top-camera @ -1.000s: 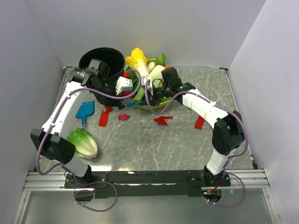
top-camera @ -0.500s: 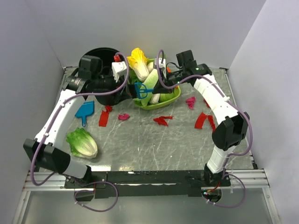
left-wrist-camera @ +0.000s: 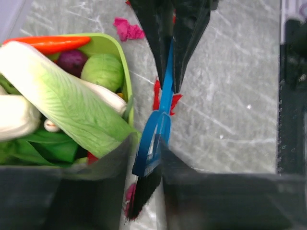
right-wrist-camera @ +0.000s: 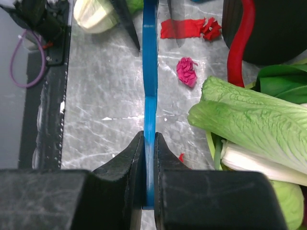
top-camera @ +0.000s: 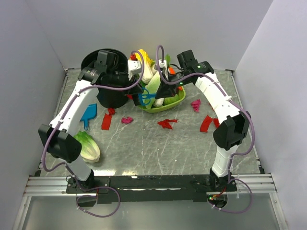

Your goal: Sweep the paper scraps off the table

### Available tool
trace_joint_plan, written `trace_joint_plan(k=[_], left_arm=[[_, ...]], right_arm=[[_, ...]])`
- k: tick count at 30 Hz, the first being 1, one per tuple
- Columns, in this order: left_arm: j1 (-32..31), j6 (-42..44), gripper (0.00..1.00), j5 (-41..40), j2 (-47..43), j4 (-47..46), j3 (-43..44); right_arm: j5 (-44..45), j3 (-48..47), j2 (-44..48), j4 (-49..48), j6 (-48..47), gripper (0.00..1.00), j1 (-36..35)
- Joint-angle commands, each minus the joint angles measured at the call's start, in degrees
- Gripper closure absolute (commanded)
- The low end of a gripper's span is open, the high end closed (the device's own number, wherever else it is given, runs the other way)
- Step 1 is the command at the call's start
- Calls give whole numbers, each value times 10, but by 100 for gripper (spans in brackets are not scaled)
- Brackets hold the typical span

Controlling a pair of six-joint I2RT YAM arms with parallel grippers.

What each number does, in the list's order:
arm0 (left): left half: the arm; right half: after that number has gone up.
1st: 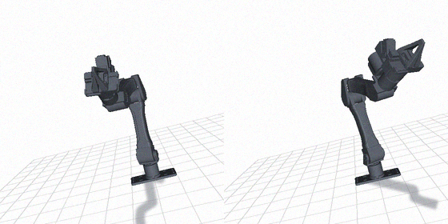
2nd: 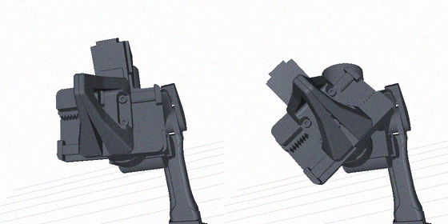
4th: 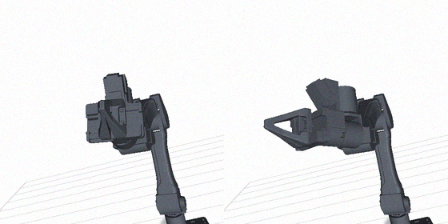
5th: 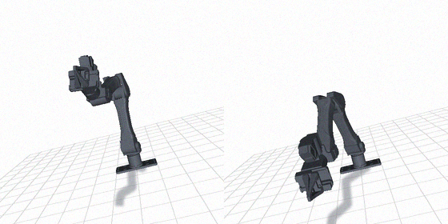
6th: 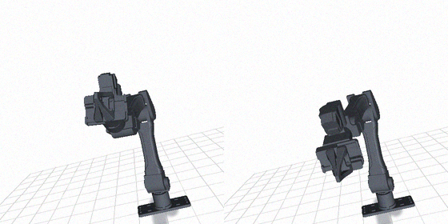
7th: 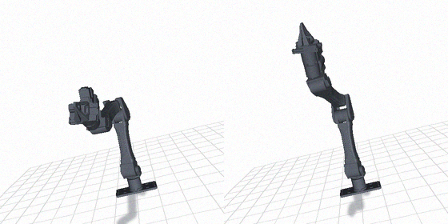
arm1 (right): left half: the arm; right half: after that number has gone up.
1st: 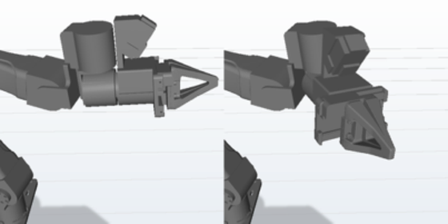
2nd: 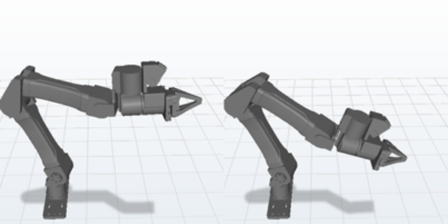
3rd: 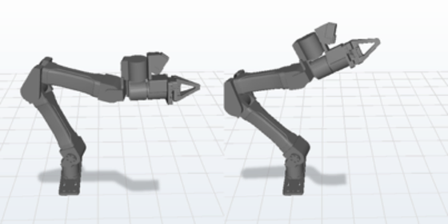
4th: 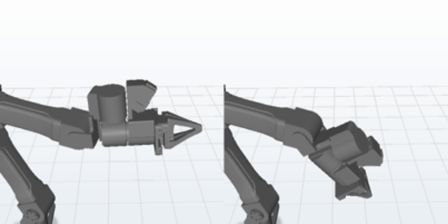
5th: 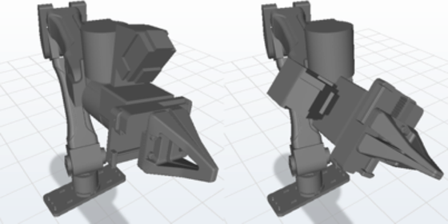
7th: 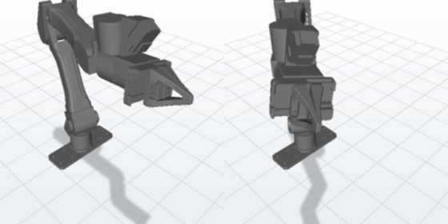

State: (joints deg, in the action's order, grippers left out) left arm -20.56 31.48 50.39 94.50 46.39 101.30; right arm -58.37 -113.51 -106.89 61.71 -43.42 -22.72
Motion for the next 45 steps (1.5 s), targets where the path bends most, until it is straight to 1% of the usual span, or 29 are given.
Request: trace_joint_plan(k=[1,2,3,4,5,6,7,8,9,10,11,12,13,15,16,18,20,21,22,23,24,25,28,29,32,38,40,43,45], left_arm=[[0,45,88,54,32,70,70],[2,44,94,61,39,80,78],[6,39,99,70,51,85,86],[16,25,99,87,53,87,89],[23,16,99,98,56,84,90],[30,3,99,109,59,78,91],[43,-23,99,121,60,66,91],[50,-38,99,148,62,63,93],[54,-51,99,160,68,60,95],[60,-66,99,174,72,68,98],[61,-64,99,189,78,78,102],[62,-65,99,196,81,80,102],[62,-78,99,199,79,75,93],[62,-95,99,206,63,42,62],[62,-103,99,207,60,38,58],[63,-99,99,215,61,50,61],[69,-101,99,224,64,49,61],[71,-105,99,233,65,44,61],[75,-112,99,235,66,42,61],[75,-114,99,237,70,42,63],[75,-111,99,239,72,47,65],[75,-110,99,243,73,47,65],[77,-123,99,254,74,34,60],[77,-127,99,255,74,32,60],[78,-128,99,257,76,28,61],[78,-132,99,270,84,26,62],[78,-132,99,270,85,24,61],[78,-133,99,272,88,23,62],[78,-138,99,271,89,17,60]], right_arm=[[-29,-36,3,-63,85,93,7],[-40,-34,5,-78,108,83,12],[-52,-28,8,-96,156,69,27],[-68,-23,13,-110,175,49,36],[-86,-16,24,-147,194,42,46],[-121,10,32,-176,249,37,58],[-136,28,41,-207,284,31,81],[-154,53,61,-315,327,28,94],[-180,112,73,-376,430,24,106],[-189,143,84,-459,489,23,126],[-197,174,100,-597,542,23,132],[-205,222,106,-666,623,22,138],[-224,234,104,-702,648,23,141],[-245,238,92,-727,666,23,140],[-257,242,88,-741,674,22,136],[-255,267,88,-777,684,21,128],[-249,268,85,-758,667,21,113],[-245,251,82,-734,619,23,109],[-235,237,80,-637,579,25,102],[-202,219,77,-582,532,26,96],[-179,181,73,-519,444,30,84],[-168,167,68,-463,412,32,80],[-154,153,65,-453,397,34,79],[-153,149,66,-442,379,34,78],[-153,132,59,-379,329,34,73],[-152,157,68,-348,297,37,53],[-150,167,71,-353,304,39,47],[-155,174,70,-396,344,43,46],[-158,173,65,-414,359,47,44]])
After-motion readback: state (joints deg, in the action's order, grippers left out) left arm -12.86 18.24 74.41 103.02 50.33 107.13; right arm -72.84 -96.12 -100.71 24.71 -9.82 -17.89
